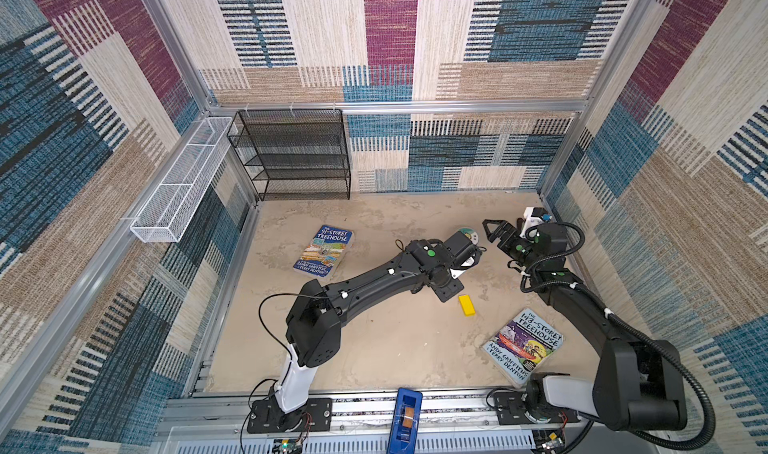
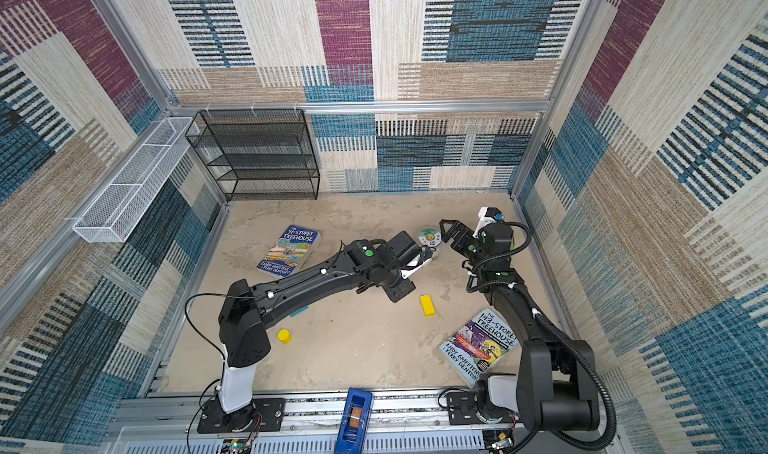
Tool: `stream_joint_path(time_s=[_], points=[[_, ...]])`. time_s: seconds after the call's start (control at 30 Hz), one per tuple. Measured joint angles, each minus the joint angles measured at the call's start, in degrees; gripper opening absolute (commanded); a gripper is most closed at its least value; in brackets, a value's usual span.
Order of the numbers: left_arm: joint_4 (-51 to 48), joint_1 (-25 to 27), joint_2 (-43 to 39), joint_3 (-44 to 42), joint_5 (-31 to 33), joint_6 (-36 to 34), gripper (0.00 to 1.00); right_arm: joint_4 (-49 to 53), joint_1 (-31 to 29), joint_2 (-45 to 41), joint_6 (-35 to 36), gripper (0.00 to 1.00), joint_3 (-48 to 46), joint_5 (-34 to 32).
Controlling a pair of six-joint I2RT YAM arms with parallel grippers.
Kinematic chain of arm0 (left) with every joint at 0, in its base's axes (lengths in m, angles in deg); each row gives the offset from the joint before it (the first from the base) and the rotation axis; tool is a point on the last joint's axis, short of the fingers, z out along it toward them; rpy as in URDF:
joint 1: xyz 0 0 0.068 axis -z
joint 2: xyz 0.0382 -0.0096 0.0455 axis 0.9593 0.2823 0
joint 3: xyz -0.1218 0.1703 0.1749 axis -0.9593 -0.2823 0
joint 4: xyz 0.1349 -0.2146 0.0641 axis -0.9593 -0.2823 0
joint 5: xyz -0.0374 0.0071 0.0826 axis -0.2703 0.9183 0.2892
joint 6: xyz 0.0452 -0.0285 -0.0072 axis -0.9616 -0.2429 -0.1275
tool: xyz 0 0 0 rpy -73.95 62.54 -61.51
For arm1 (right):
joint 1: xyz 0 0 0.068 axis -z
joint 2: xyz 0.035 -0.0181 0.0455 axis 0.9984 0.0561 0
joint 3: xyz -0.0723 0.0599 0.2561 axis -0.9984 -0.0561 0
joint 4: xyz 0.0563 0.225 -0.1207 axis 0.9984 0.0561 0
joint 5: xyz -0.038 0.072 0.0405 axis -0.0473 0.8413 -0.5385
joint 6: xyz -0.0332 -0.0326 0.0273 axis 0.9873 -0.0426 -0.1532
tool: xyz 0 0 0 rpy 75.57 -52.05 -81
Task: Build the wood block tower
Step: 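Draw the right gripper back while the left gripper moves toward the yellow block, then lower the open left gripper over the yellow block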
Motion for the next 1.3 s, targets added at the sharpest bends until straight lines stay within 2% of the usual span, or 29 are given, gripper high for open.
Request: stream_joint_path(time_s=[0.27, 0.63, 0.8, 1.0, 1.3], points=[[0.0, 1.7, 4.1, 3.5, -2.0, -4.8, 0.72, -3.6, 5.6, 5.8, -1.7, 1.00, -1.4, 5.9], [-0.2, 2.1, 8.8, 6.2, -8.8, -13.9, 0.81, -3.7, 10.9, 14.5, -1.1, 1.00, 6.7, 12.2], [-0.5, 2.1, 12.1, 9.2, -10.8, -18.1, 0.85, -2.8, 12.3, 15.8, 0.4, 1.00, 8.3, 13.8], [-1.3, 2.1, 17.0, 14.1, -11.2, -22.3, 0.86, -1.6, 13.9, 15.8, 1.8, 1.00, 8.4, 14.8], [-2.1, 1.8, 23.3, 19.9, -12.6, -24.7, 0.90, -0.4, 14.7, 15.1, 3.3, 1.00, 7.6, 15.3]])
